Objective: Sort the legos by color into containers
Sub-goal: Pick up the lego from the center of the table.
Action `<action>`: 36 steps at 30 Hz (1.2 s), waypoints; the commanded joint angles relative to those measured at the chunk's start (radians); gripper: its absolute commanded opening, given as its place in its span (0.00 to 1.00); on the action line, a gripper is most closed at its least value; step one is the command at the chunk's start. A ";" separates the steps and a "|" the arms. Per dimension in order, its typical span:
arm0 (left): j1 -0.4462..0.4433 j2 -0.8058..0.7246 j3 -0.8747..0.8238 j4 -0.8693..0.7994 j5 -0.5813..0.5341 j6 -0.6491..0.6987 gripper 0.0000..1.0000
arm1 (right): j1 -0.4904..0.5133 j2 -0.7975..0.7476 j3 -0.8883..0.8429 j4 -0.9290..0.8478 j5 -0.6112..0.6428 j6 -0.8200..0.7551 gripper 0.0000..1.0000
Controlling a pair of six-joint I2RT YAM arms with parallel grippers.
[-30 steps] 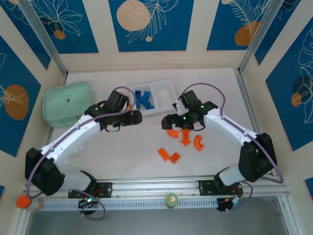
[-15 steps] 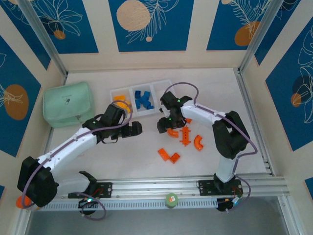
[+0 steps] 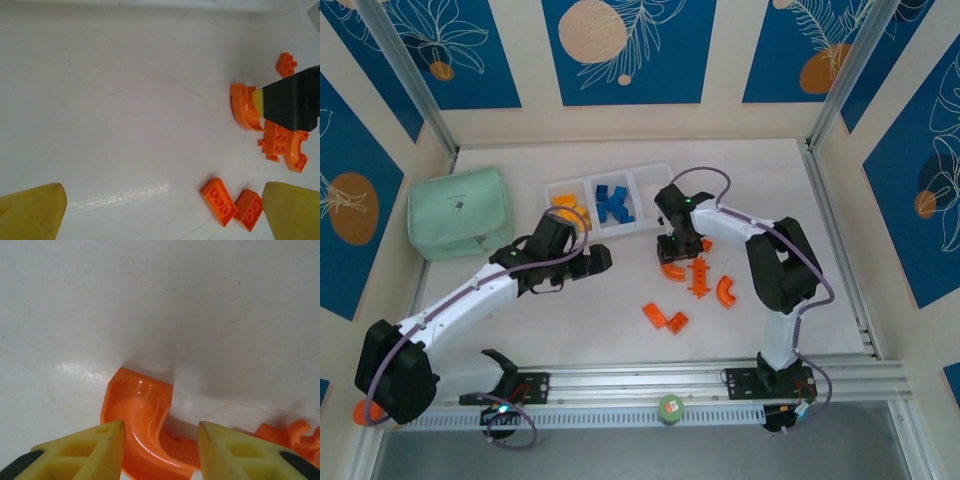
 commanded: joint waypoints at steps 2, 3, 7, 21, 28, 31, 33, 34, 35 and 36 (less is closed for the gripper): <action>-0.003 0.010 0.002 0.021 -0.016 -0.021 0.99 | 0.017 0.042 0.033 0.012 -0.034 0.017 0.38; -0.002 0.013 -0.001 0.025 -0.013 -0.024 0.99 | 0.021 0.047 0.032 0.015 -0.028 0.016 0.35; -0.003 0.022 0.011 0.030 0.001 -0.030 0.99 | 0.022 0.049 0.005 0.031 -0.020 0.024 0.26; -0.003 0.049 0.054 0.023 0.016 -0.009 0.99 | 0.015 -0.065 -0.001 0.045 -0.068 0.049 0.03; -0.003 0.067 0.109 0.017 0.018 0.012 0.99 | -0.035 -0.096 0.136 0.012 -0.132 0.066 0.04; -0.001 0.095 0.156 0.006 0.014 0.027 0.99 | -0.073 -0.055 0.234 0.008 -0.131 0.080 0.04; -0.002 0.117 0.192 -0.003 0.011 0.040 0.99 | -0.096 -0.008 0.301 0.021 -0.119 0.091 0.06; 0.000 0.126 0.205 -0.005 0.007 0.045 0.99 | -0.105 0.016 0.327 0.031 -0.115 0.094 0.06; 0.000 0.135 0.220 -0.010 0.001 0.053 0.99 | -0.112 0.049 0.362 0.040 -0.104 0.099 0.07; 0.002 0.143 0.236 -0.016 -0.006 0.060 0.99 | -0.117 0.083 0.406 0.041 -0.096 0.107 0.07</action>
